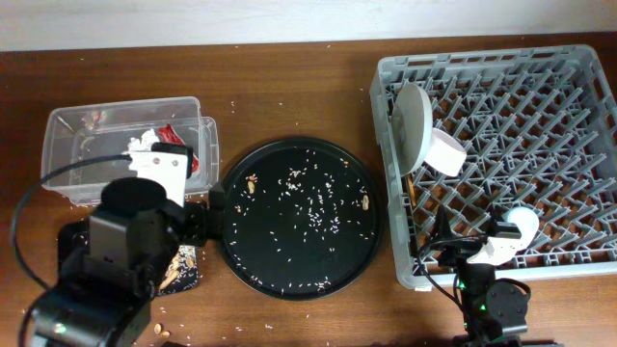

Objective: Sort waste into correct bins and load items into the dishwasher rack

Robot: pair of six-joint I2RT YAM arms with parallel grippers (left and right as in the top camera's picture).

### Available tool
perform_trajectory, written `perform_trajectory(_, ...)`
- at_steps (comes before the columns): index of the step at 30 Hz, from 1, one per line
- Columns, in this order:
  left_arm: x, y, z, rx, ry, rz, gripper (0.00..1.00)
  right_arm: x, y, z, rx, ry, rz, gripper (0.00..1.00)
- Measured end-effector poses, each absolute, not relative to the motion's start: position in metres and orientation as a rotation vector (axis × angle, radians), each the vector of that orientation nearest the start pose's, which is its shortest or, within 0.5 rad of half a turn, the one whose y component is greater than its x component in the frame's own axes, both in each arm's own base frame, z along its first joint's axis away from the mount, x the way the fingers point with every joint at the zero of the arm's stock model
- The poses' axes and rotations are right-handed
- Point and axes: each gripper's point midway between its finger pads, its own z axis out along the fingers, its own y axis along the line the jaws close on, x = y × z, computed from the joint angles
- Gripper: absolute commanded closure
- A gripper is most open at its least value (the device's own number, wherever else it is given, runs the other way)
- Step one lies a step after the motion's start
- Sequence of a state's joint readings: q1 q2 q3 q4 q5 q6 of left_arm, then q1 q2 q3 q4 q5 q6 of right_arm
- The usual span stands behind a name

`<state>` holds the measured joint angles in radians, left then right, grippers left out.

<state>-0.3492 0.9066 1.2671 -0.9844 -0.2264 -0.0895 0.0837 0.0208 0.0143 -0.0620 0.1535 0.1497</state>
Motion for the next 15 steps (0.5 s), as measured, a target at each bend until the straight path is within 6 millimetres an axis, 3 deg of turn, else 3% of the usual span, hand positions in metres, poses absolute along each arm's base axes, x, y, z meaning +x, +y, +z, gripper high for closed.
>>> perform_trajectory(3,0.279,-0.055,0.306,0.124,2.086,-0.002,0.01,0.246,-0.006,0.161,0.172,1.629,0.052,0.02)
perform_trajectory(6,0.294,-0.057,0.271,0.098,2.002,-0.023,0.01,0.246,-0.006,0.161,0.172,1.629,0.053,0.02)
perform_trajectory(10,0.290,-0.058,0.232,0.093,1.916,-0.068,0.01,0.246,-0.006,0.161,0.171,1.630,0.053,0.02)
perform_trajectory(12,0.279,-0.053,0.210,0.086,1.878,-0.086,0.01,0.246,-0.006,0.161,0.172,1.629,0.053,0.02)
perform_trajectory(15,0.264,-0.044,0.197,0.065,1.832,-0.092,0.01,0.246,-0.006,0.161,0.172,1.629,0.053,0.02)
